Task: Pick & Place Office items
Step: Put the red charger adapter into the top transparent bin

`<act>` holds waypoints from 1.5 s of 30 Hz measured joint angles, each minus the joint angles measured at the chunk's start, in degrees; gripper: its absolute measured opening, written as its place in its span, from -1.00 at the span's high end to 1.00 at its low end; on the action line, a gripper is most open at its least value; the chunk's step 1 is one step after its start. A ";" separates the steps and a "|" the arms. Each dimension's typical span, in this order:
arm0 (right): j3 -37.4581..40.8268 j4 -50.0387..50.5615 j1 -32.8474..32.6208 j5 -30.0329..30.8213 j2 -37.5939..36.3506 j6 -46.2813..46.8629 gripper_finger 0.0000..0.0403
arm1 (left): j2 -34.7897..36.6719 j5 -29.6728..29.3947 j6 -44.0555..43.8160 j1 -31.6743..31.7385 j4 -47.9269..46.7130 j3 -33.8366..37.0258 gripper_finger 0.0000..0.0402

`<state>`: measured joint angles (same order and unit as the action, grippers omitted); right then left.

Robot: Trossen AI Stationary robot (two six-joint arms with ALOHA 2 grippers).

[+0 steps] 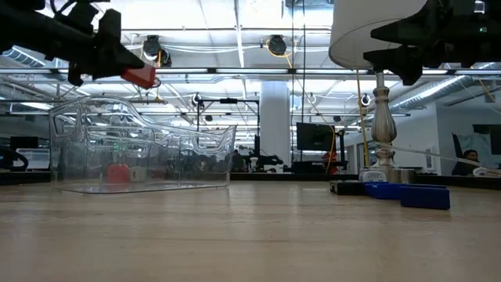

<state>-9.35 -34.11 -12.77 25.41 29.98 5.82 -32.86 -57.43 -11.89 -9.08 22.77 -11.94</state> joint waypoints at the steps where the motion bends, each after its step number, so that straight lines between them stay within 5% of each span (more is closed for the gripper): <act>1: 0.15 0.07 0.33 0.00 0.02 0.34 -0.34 | 0.00 -0.95 -0.66 0.04 -0.85 0.00 0.40; 19: 0.64 0.07 1.71 -0.04 0.02 1.46 -0.34 | -0.12 -20.54 -20.76 0.57 -22.56 0.00 0.39; 23: 0.64 0.07 1.70 -0.04 0.02 1.46 -0.34 | -0.13 -21.23 -23.65 3.49 -24.79 0.00 0.39; 26: 0.64 0.07 1.70 -0.04 0.02 1.46 -0.34 | -0.11 -18.69 -23.68 7.33 -24.58 0.00 0.39; 33: 0.64 0.07 1.70 -0.04 0.02 1.46 -0.34 | -0.11 -2.58 -26.24 20.84 -27.40 0.00 0.39; 45: 0.64 0.07 1.70 -0.02 0.04 1.10 -0.34 | -3.09 9.27 -26.95 36.57 -31.37 0.00 0.39</act>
<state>-8.71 -34.04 -11.07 25.38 30.02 6.92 -35.96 -48.16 -38.85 27.48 -8.61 -11.94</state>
